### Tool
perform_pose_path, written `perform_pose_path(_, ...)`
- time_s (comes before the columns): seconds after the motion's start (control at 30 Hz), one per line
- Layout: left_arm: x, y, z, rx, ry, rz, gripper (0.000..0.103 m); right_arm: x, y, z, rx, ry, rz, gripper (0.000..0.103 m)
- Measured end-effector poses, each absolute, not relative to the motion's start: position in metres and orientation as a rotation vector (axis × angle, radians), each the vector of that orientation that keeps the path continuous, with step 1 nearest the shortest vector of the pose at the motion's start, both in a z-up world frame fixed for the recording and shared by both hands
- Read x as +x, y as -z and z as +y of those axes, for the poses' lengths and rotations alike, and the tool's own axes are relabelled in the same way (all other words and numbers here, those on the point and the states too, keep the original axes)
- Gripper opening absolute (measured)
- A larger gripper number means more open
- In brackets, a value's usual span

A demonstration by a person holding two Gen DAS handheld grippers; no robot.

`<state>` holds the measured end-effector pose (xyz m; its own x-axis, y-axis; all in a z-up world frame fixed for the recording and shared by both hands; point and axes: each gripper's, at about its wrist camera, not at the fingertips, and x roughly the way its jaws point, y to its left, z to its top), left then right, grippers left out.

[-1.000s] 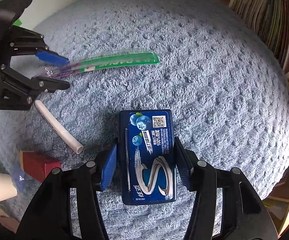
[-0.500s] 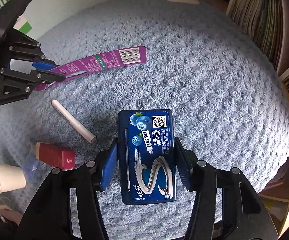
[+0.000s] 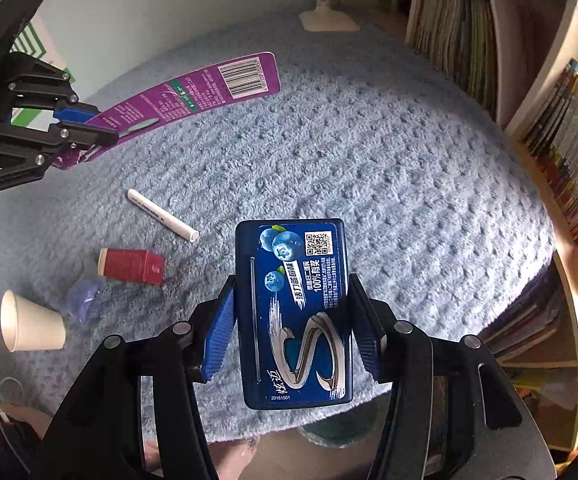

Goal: Collect trash
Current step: 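Lift the toothbrush pack and gum pack and carry them over the teal bin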

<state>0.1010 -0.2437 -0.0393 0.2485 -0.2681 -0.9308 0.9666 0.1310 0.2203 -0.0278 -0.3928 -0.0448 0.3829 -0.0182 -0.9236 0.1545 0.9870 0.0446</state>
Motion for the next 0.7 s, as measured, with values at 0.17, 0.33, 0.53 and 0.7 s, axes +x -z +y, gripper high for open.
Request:
perform_pose_path(0.17, 0.063, 0.024, -0.261, 1.057, 1.137, 0.832, 0.007, -0.068, 0.036, -0.403, 0.165, 0.159, 1.161, 0.054)
perform_pose_path(0.33, 0.019, 0.021, -0.283, 1.094, 1.211, 0.798, 0.007, -0.114, 0.037, -0.416, 0.209, 0.223, 1.157, 0.054)
perform_pose_path(0.53, -0.037, 0.029, -0.314, 1.118, 1.318, 0.790, 0.007, -0.169, 0.044, -0.429, 0.272, 0.295, 1.168, 0.054)
perform_pose_path(0.7, -0.084, 0.042, -0.334, 1.151, 1.408, 0.788, 0.007, -0.210, 0.052, -0.438, 0.331, 0.349, 1.173, 0.054)
